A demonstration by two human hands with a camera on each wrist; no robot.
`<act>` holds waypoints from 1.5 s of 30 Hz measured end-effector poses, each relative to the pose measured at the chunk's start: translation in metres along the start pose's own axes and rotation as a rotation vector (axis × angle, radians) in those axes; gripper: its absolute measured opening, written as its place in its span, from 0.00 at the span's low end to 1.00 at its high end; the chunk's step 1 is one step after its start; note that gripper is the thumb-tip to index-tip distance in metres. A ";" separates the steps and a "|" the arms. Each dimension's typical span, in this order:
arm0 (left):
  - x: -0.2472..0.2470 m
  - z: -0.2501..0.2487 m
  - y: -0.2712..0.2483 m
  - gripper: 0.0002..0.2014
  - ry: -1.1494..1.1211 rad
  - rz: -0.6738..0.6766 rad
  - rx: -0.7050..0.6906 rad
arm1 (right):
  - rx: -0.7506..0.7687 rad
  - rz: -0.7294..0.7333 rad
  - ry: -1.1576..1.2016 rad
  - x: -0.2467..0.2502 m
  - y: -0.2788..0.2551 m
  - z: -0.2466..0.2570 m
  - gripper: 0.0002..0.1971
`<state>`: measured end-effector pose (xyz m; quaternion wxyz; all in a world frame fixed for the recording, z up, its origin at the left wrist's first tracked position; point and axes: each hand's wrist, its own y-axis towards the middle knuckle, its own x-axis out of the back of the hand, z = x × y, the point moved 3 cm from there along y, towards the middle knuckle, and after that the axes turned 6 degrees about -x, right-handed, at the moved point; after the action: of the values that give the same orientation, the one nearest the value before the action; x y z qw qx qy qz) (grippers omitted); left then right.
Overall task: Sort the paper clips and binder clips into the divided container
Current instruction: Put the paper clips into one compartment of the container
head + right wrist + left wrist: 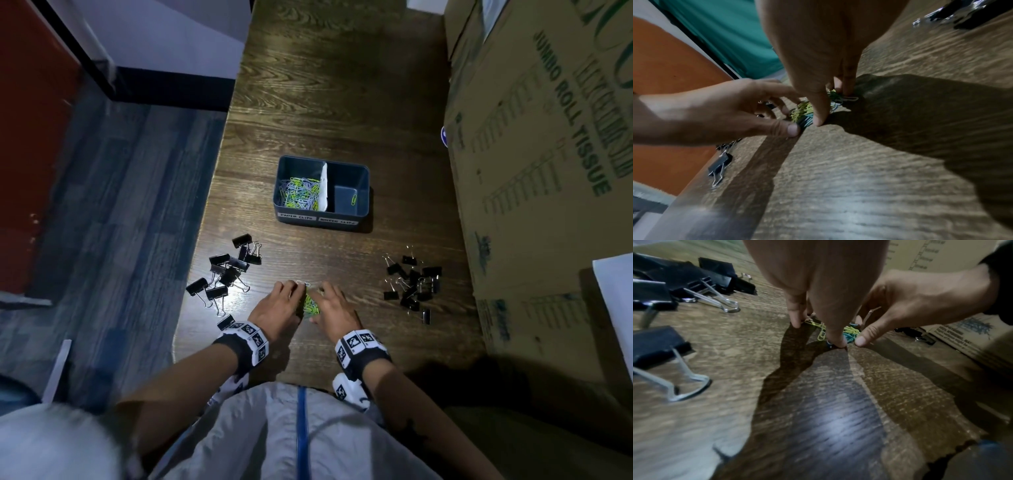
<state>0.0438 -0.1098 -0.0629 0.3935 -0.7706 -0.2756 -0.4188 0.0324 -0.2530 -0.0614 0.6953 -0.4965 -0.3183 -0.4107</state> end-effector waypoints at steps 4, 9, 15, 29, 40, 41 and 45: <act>0.001 -0.003 0.004 0.30 0.027 0.016 -0.064 | -0.021 -0.021 0.067 0.003 0.001 0.004 0.26; 0.006 0.002 0.005 0.24 0.023 -0.011 -0.077 | -0.053 -0.037 0.069 0.015 0.005 -0.006 0.23; 0.016 0.010 0.001 0.11 -0.143 -0.151 -0.033 | -0.234 -0.018 0.193 0.013 0.016 -0.024 0.18; 0.158 0.027 0.044 0.06 -0.313 -0.624 -0.096 | -0.282 0.016 0.382 0.060 0.024 -0.031 0.04; 0.178 0.045 0.061 0.08 -0.285 -0.737 0.133 | -0.131 -0.253 0.476 0.187 0.075 0.025 0.02; 0.166 0.043 0.054 0.08 -0.269 -0.711 0.147 | -0.119 -0.292 0.483 0.197 0.084 0.031 0.02; 0.110 0.041 0.031 0.08 -0.233 -0.439 0.161 | -0.081 -0.397 0.535 0.226 0.108 0.048 0.06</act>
<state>0.1394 -0.0818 0.0066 0.3190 -0.7017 -0.5119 -0.3793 0.2308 -0.2466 0.0989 0.6404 -0.3267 -0.1985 -0.6661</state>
